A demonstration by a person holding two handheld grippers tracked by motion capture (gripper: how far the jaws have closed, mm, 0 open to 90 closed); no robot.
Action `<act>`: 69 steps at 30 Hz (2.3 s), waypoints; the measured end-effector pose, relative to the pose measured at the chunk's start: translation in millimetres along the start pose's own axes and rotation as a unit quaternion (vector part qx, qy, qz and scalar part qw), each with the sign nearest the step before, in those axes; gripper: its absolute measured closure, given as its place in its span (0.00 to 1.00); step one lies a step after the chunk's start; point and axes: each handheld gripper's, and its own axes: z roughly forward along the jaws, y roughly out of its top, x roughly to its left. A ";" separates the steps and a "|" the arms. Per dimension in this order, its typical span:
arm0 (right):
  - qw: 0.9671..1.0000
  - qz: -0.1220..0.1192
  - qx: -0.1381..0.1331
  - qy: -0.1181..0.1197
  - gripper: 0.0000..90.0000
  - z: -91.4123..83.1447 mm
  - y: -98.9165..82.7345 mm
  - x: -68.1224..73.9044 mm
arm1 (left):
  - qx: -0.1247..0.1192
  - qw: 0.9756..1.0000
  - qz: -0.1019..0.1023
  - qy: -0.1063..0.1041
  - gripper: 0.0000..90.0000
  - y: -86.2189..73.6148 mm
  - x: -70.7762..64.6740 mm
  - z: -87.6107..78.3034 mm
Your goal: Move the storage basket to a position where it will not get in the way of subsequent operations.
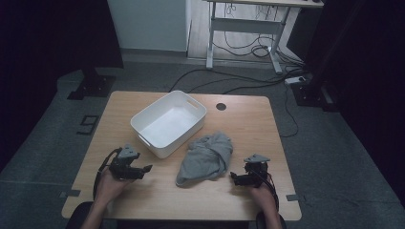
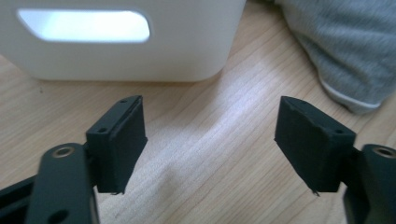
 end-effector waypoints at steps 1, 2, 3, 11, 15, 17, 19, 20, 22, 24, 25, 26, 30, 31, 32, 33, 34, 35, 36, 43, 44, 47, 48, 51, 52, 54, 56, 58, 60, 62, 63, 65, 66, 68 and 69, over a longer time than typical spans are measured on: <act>1.000 0.000 0.000 0.000 0.00 0.0 0.0 0.0 | -0.001 1.000 0.001 -0.003 0.29 1.6 0.1 -1.8; 1.000 0.000 0.000 0.000 0.00 0.0 0.0 0.0 | -0.003 1.000 0.003 -0.005 0.31 3.2 -0.2 -3.5; 1.000 0.000 0.000 0.000 0.00 0.0 0.0 0.0 | -0.006 1.000 0.005 -0.005 0.33 5.0 -0.8 -5.4; 1.000 0.000 0.000 0.000 0.00 0.0 0.0 0.0 | -0.014 1.000 0.026 -0.011 0.40 24.2 -3.9 -22.1; 1.000 0.000 0.000 0.000 0.00 0.0 0.0 0.0 | -0.017 0.999 0.033 -0.019 0.45 35.4 -5.9 -26.2; 1.000 0.000 0.000 0.000 0.00 0.0 0.0 0.0 | -0.020 0.999 0.034 -0.022 0.47 41.5 -7.1 -26.7; 1.000 0.000 0.000 0.000 0.00 0.0 0.0 0.0 | -0.024 0.999 0.034 -0.031 0.49 47.7 -8.4 -26.5; 1.000 0.000 0.000 0.000 0.00 0.0 0.0 0.0 | -0.025 0.998 0.034 -0.035 0.50 50.9 -9.0 -26.3; 1.000 0.000 0.000 0.000 0.00 0.0 0.0 0.0 | -0.028 0.998 0.034 -0.039 0.50 54.1 -9.7 -25.5; 1.000 0.000 0.000 0.000 0.00 0.0 0.0 0.0 | -0.030 0.998 0.036 -0.046 0.52 63.1 -11.7 -21.9; 1.000 0.000 0.000 0.000 0.00 0.0 0.0 0.0 | -0.030 0.998 0.036 -0.046 0.53 63.1 -11.7 -21.9; 1.000 0.000 0.000 0.000 0.00 0.0 0.0 0.0 | -0.030 0.998 0.036 -0.049 0.53 66.5 -12.4 -19.1; 1.000 0.000 0.000 0.000 0.00 0.0 0.0 0.0 | -0.016 0.998 0.045 -0.052 0.61 78.3 -14.8 -4.8; 1.000 0.000 0.000 0.000 0.00 0.0 0.0 0.0 | -0.014 0.998 0.046 -0.050 0.62 80.6 -15.8 -1.4; 1.000 0.000 0.000 0.000 0.00 0.0 0.0 0.0 | -0.010 0.998 0.050 -0.048 0.64 82.9 -16.7 1.7; 1.000 0.000 0.000 0.000 0.00 0.0 0.0 0.0 | -0.008 0.998 0.052 -0.045 0.66 85.1 -17.7 4.7; 1.000 0.000 0.000 0.000 0.00 0.0 0.0 0.0 | -0.008 0.998 0.052 -0.045 0.68 85.1 -17.7 4.7; 1.000 0.000 0.000 0.000 0.00 0.0 0.0 0.0 | -0.002 0.997 0.059 -0.042 0.70 89.3 -18.7 10.7; 1.000 0.000 0.000 0.000 0.00 0.0 0.0 0.0 | 0.003 0.997 0.061 -0.044 0.72 91.1 -19.1 13.9; 1.000 0.000 0.000 0.000 0.00 0.0 0.0 0.0 | 0.032 0.997 0.061 -0.037 0.82 96.3 -20.3 34.9; 1.000 0.000 0.000 0.000 0.00 0.0 0.0 0.0 | 0.034 0.997 0.060 -0.034 0.82 96.2 -20.5 36.9; 1.000 0.000 0.000 0.000 0.00 0.0 0.0 -0.1 | 0.044 0.997 0.059 -0.028 0.83 95.7 -20.7 42.1; 1.000 0.000 0.000 0.000 0.00 0.0 0.0 -0.1 | 0.046 0.997 0.058 -0.025 0.84 95.5 -20.5 43.3; 1.000 0.000 0.000 0.000 0.00 0.0 0.0 -0.1 | 0.049 0.997 0.057 -0.022 0.87 95.3 -20.3 44.0; 1.000 0.000 0.000 0.000 0.00 0.0 0.0 0.0 | 0.050 0.997 0.054 -0.018 0.91 94.8 -17.9 43.9; 1.000 0.000 0.000 0.000 0.00 0.0 0.0 0.0 | 0.049 0.997 0.051 -0.022 0.92 94.6 -16.8 43.7; 1.000 0.000 0.000 0.000 0.00 0.0 0.0 0.0 | 0.050 0.997 0.054 -0.023 0.92 94.3 -16.1 43.2; 1.000 0.000 0.000 0.000 0.00 0.0 0.0 0.0 | 0.049 0.997 0.053 -0.025 0.92 93.7 -14.8 42.7; 1.000 0.000 0.000 0.000 0.00 0.0 0.0 0.0 | 0.047 0.997 0.051 -0.025 0.92 92.6 -12.5 41.8; 1.000 0.000 0.000 0.000 0.00 0.0 0.0 0.0 | 0.046 0.997 0.049 -0.025 0.92 91.2 -9.9 40.7; 1.000 0.000 0.000 0.000 0.00 0.0 0.0 0.0 | 0.046 0.997 0.049 -0.025 0.92 91.2 -9.9 40.7; 1.000 0.000 0.000 0.000 0.00 0.0 0.0 0.0 | 0.043 0.998 0.041 -0.027 0.92 88.6 -4.8 38.5; 1.000 0.000 0.000 0.000 0.00 0.0 0.0 0.0 | 0.042 0.998 0.039 -0.027 0.92 87.5 -2.6 37.7; 1.000 0.000 0.000 0.000 0.00 0.0 0.0 0.0 | 0.041 0.998 0.035 -0.027 0.92 86.4 0.1 36.6; 1.000 0.000 0.000 0.000 0.00 0.0 0.0 0.0 | 0.041 0.998 0.035 -0.027 0.92 86.4 0.1 36.6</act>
